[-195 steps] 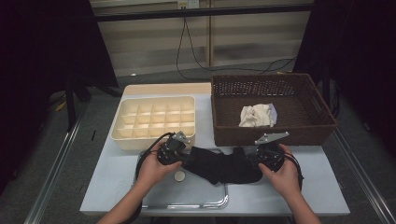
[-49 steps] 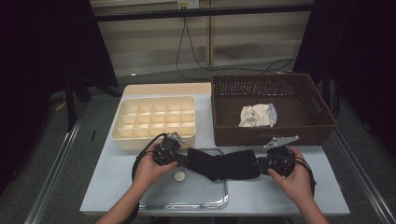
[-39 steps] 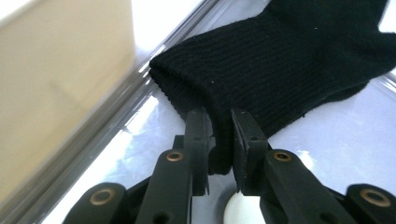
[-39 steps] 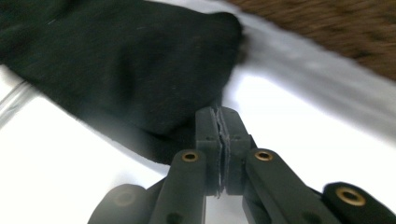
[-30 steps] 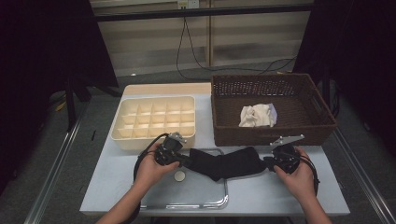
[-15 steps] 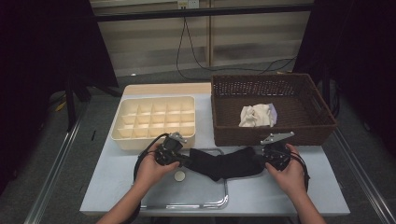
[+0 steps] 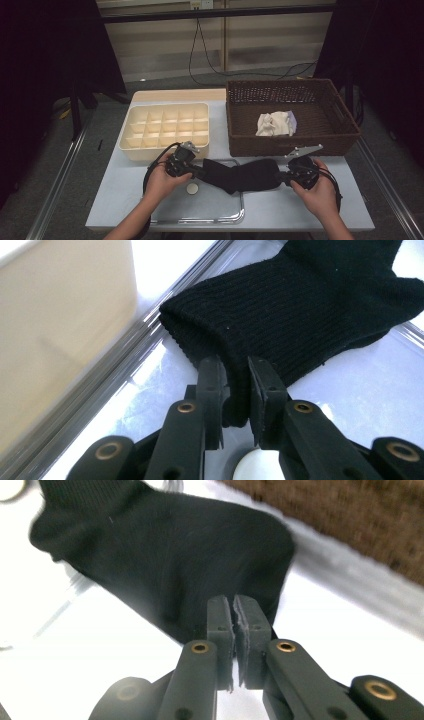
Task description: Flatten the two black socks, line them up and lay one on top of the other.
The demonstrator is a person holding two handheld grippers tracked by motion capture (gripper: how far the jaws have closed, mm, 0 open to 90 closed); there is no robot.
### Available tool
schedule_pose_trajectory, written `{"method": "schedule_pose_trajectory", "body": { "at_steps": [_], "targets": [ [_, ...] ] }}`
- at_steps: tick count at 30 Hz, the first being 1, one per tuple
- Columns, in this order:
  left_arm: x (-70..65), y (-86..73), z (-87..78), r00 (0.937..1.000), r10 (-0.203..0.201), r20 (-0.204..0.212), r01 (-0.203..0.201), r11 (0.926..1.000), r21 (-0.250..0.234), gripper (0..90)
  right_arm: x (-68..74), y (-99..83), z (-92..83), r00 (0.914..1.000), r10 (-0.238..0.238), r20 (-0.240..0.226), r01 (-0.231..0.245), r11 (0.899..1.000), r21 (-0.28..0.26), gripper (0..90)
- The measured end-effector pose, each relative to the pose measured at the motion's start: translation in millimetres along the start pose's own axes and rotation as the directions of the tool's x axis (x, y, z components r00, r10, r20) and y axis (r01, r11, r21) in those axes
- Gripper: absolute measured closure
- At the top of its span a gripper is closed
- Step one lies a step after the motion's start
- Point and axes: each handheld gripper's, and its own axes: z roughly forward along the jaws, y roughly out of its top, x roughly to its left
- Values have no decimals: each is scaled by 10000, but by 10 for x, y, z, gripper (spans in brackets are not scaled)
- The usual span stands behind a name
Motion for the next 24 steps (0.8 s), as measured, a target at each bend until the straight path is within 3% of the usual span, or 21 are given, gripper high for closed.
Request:
{"method": "schedule_pose_trajectory", "body": {
  "at_steps": [4, 5, 6, 9, 13, 15, 16, 17, 21, 22, 24],
  "targets": [
    [17, 5, -6, 10000, 99, -3, -99, 9999, 88, 776, -69, -141, 114, 9994, 336, -14, -335, 9990, 290, 859],
    [6, 5, 4, 10000, -57, -12, 57, 10000, -60, 776, -81, -152, 133, 9993, 360, -141, -357, 9991, 245, 859],
    [9, 10, -1, 10000, 38, -15, -38, 10000, 16, 776, -84, -153, 139, 9988, 451, -201, -447, 9988, 206, 859],
    [12, 8, 8, 10000, -22, -1, 22, 10000, 13, 776, -66, -83, 59, 9994, 355, 0, -355, 9991, -245, 773],
    [18, 6, 7, 10000, 15, 5, -15, 10000, 19, 776, -36, 23, -4, 9994, -106, 338, 132, 9969, -770, 713],
    [15, 6, 7, 10000, 23, 27, -24, 10000, 20, 775, -35, 82, 31, 9967, -528, 614, 570, 9961, -677, 687],
    [15, 6, 7, 10000, 23, 27, -24, 10000, 20, 774, -35, 82, 31, 9967, -528, 614, 570, 9961, -677, 687],
    [12, 7, 5, 10000, 42, 25, -42, 10000, -55, 772, -69, 127, 139, 9945, -745, 732, 795, 9944, -689, 660],
    [14, 0, 2, 9999, -77, 66, 78, 9998, -189, 766, -80, 124, 266, 9956, -723, 597, 741, 9969, -280, 837],
    [35, 0, -10, 9999, 146, 54, -146, 9999, -35, 762, -80, 119, 282, 9964, -676, 515, 692, 9971, -312, 855],
    [27, -6, -8, 10000, -57, -77, 55, 9996, -274, 750, -78, 114, 279, 9979, -483, 429, 494, 9985, -246, 869]
  ]
}}
